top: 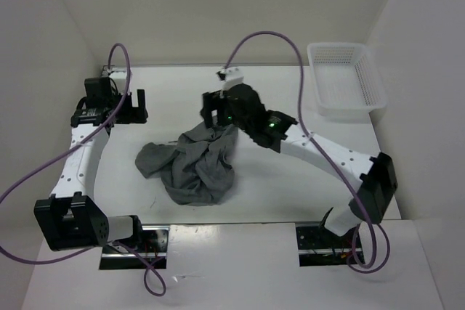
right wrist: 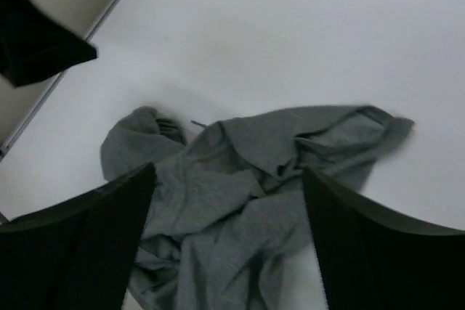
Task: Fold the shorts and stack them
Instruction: Move the shorts to the center of the board
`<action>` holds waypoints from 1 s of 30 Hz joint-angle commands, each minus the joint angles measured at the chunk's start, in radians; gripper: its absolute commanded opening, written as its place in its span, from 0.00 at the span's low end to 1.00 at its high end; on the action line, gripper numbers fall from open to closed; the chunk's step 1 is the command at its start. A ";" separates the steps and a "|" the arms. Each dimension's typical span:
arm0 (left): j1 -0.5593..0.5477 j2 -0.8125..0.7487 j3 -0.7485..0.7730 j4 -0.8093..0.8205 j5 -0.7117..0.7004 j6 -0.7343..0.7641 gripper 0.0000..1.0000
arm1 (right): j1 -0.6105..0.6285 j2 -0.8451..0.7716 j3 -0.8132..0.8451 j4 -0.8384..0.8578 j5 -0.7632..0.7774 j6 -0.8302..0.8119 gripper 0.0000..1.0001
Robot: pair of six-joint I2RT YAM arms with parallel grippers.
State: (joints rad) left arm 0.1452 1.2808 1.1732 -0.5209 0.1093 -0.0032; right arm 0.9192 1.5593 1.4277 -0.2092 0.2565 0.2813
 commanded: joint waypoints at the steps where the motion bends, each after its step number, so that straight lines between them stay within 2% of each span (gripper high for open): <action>1: -0.050 0.034 -0.003 -0.033 0.081 0.003 1.00 | -0.164 -0.203 -0.094 0.107 0.038 0.192 0.76; 3: -0.109 0.066 -0.003 -0.033 0.095 0.003 1.00 | -0.229 -0.226 -0.194 0.056 0.038 0.272 0.66; 5: -0.157 0.121 0.006 -0.033 0.095 0.003 1.00 | -0.270 -0.226 -0.255 0.018 -0.014 0.282 0.58; 7: -0.223 0.169 0.016 -0.033 0.095 0.003 1.00 | -0.270 -0.226 -0.338 0.017 -0.048 0.248 0.57; 11: -0.321 0.232 0.006 -0.073 0.095 0.003 1.00 | -0.240 -0.205 -0.438 0.063 -0.224 0.161 0.76; 12: -0.338 0.241 0.006 -0.073 0.128 0.003 1.00 | -0.211 -0.205 -0.461 0.085 -0.314 0.142 0.81; 16: -0.397 0.259 -0.003 -0.099 0.237 0.003 1.00 | -0.114 -0.115 -0.452 0.065 -0.413 0.039 0.92; 18: -0.397 0.259 -0.003 -0.087 0.237 0.003 1.00 | -0.083 -0.061 -0.429 0.047 -0.440 0.009 0.93; 21: -0.397 0.235 -0.041 -0.050 0.167 0.003 1.00 | -0.065 0.073 -0.388 0.008 -0.509 -0.007 0.93; 24: -0.397 0.195 -0.082 -0.030 0.104 0.003 1.00 | -0.056 0.203 -0.352 -0.036 -0.497 0.002 0.91; 26: -0.397 0.177 -0.108 -0.030 0.070 0.003 1.00 | -0.056 0.267 -0.317 -0.074 -0.485 0.002 0.81; 27: -0.397 0.161 -0.109 -0.030 0.070 0.003 1.00 | -0.056 0.277 -0.308 -0.075 -0.485 0.002 0.71; 28: -0.385 0.161 -0.119 -0.030 0.061 0.003 1.00 | -0.056 0.277 -0.294 -0.088 -0.462 0.002 0.37; 29: -0.384 0.147 -0.119 -0.030 0.052 0.003 1.00 | -0.056 0.277 -0.294 -0.099 -0.420 0.028 0.15; 30: -0.372 0.138 -0.119 -0.030 0.052 0.003 1.00 | -0.056 0.263 -0.282 -0.099 -0.358 0.044 0.00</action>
State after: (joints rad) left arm -0.2478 1.4803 1.0576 -0.5755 0.1940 -0.0036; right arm 0.8597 1.8130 1.1069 -0.2451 -0.2008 0.3012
